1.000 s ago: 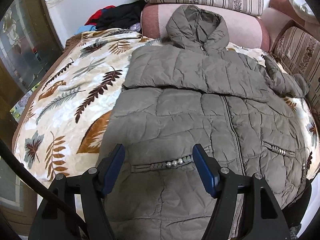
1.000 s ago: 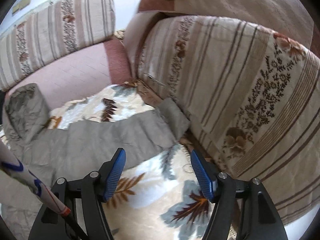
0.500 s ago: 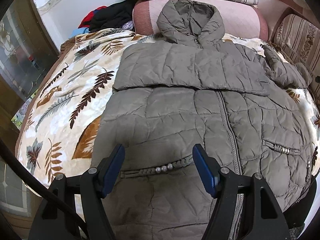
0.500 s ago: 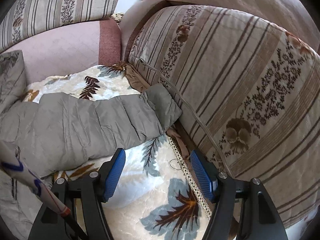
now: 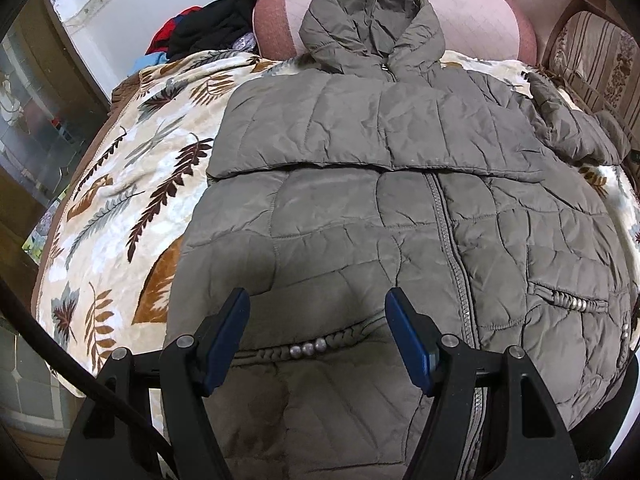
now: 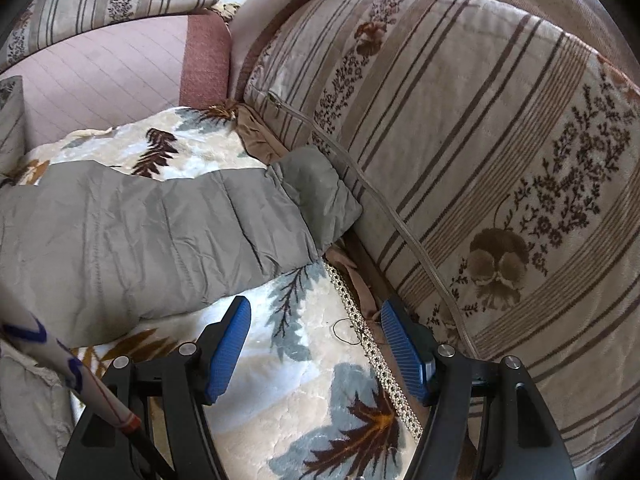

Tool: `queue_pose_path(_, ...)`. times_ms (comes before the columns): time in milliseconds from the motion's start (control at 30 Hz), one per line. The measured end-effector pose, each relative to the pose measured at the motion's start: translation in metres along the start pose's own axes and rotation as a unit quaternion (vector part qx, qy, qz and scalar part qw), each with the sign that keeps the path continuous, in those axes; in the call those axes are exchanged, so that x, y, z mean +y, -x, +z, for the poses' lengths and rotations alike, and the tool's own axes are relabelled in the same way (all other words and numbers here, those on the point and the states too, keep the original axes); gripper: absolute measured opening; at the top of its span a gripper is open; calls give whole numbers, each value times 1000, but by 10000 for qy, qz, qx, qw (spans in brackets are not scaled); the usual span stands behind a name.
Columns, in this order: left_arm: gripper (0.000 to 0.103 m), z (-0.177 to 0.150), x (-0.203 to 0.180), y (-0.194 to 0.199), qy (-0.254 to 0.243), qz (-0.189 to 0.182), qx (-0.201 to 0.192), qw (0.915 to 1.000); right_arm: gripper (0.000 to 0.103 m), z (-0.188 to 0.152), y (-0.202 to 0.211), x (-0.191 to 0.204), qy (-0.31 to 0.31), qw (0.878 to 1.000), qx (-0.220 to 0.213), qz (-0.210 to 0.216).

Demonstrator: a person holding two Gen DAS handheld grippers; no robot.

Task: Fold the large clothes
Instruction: 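Move the right gripper to the other sleeve lying by the sofa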

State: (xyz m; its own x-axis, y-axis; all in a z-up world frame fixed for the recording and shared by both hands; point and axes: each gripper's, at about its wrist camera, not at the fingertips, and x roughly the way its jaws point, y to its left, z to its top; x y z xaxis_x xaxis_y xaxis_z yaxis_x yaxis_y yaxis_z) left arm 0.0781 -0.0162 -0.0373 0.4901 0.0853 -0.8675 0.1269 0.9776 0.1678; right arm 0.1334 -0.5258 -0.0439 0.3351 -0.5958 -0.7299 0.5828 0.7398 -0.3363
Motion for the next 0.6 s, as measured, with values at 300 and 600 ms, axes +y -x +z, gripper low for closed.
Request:
queue_pose_path(300, 69, 5, -17, -12, -144, 12, 143, 9998, 72, 0, -23, -1, 11, 9999, 148, -62)
queue_pose_path(600, 69, 9, -25, -24, -192, 51, 274, 9994, 72, 3, -42, 3, 33, 9997, 254, -65)
